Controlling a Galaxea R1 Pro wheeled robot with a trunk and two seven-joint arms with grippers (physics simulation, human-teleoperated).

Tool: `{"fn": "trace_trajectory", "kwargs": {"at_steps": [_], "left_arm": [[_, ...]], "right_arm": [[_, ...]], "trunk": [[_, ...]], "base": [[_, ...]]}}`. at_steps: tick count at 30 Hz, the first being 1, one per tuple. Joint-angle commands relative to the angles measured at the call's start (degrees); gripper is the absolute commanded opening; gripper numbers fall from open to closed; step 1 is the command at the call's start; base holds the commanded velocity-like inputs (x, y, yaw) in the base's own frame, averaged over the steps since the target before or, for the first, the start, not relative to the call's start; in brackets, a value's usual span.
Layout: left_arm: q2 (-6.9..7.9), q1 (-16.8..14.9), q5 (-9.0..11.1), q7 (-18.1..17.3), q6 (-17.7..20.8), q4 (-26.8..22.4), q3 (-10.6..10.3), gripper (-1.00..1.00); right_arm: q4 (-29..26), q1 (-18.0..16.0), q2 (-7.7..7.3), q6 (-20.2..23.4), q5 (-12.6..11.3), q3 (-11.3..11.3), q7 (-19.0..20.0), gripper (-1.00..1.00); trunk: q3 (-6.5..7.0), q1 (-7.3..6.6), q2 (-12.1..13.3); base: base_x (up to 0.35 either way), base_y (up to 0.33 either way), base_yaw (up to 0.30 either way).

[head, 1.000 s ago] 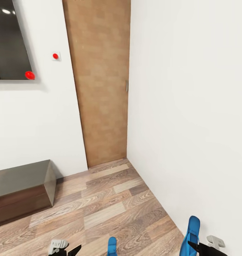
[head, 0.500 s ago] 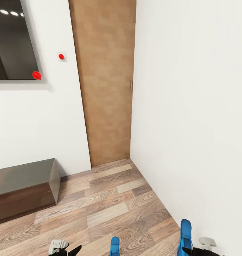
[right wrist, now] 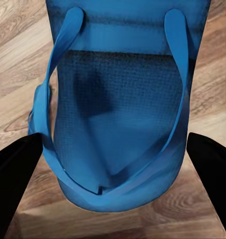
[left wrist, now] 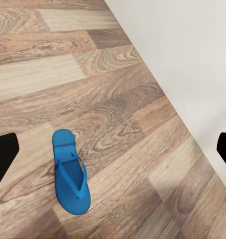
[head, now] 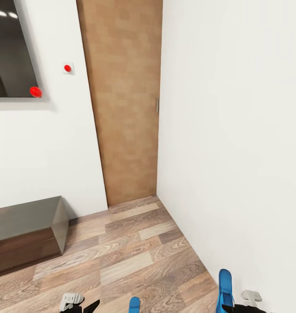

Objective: In the bedroom, move the book from the bed onto either nightstand, and place the two sandals side by side next to the bed.

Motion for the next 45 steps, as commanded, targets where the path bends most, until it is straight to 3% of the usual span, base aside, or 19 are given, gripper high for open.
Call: {"fn": "trace_trajectory", "kwargs": {"at_steps": [1, 17, 45], "left_arm": [[-0.01, -0.04, 0.26, -0.28, 0.29, 0.00, 0.11, 1.00], [0.06, -0.03, 0.26, -0.29, 0.29, 0.00, 0.18, 1.00], [0.08, -0.04, 0.26, -0.29, 0.32, -0.01, 0.18, 1.00]], "right_arm": [[-0.03, -0.03, 0.04, 0.55, -0.10, -0.37, 0.32, -1.00], [-0.03, -0.03, 0.04, 0.55, -0.07, -0.36, 0.32, -1.00], [-0.02, -0.03, 0.04, 0.55, -0.24, -0.36, 0.32, -1.00]], "trunk": [[-0.06, 0.01, -0.02], [-0.06, 0.01, -0.02], [-0.06, 0.01, -0.02]], "base": [[0.159, -0.150, 0.000], [0.021, -0.020, 0.130], [0.000, 0.000, 0.006]]}}
